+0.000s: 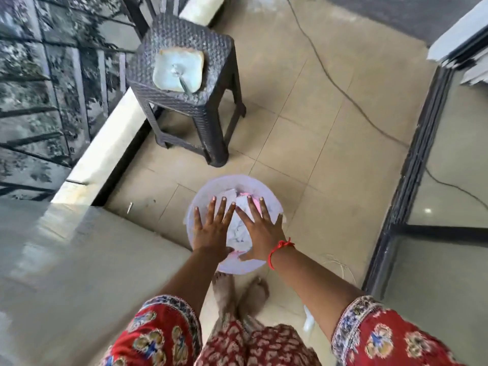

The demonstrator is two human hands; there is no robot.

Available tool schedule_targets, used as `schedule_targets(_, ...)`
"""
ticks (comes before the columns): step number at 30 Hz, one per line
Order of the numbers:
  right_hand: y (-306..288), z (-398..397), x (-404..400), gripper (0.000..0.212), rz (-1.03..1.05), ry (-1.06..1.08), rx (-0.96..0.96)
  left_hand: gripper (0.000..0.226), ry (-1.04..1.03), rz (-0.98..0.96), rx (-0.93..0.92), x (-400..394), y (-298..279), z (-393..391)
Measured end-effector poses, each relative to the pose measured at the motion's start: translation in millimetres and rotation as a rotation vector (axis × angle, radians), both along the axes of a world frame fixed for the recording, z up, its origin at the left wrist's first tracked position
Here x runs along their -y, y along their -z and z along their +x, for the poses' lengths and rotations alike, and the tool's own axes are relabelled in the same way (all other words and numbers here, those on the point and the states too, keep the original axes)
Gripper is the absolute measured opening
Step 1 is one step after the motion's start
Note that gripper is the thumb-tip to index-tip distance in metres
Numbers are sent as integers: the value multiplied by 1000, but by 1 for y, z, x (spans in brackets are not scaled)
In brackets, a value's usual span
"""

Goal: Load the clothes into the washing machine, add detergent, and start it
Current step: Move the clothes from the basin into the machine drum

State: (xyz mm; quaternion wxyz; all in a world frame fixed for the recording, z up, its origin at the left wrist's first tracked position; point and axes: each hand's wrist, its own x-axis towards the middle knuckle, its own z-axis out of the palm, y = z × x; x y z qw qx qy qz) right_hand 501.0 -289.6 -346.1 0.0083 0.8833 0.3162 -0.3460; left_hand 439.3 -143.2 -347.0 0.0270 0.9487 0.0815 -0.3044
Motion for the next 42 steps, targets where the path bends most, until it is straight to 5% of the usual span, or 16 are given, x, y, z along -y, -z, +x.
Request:
schedule_targets(17,275,-8,-24,128,-182,94,-97,136,11,2,-141,-3,287,8)
schedule_targets(29,365,-7,-32,141,-153,210,-225,141,-85,-123,-195,2,362,20)
schedule_targets(36,377,3,-33,74,81,343,-188,94,-83,-163,-162,0,368,26)
schedule_targets(42,355,14,-47,39,140,417,-153,62,-147,-255,-154,-3,357,36)
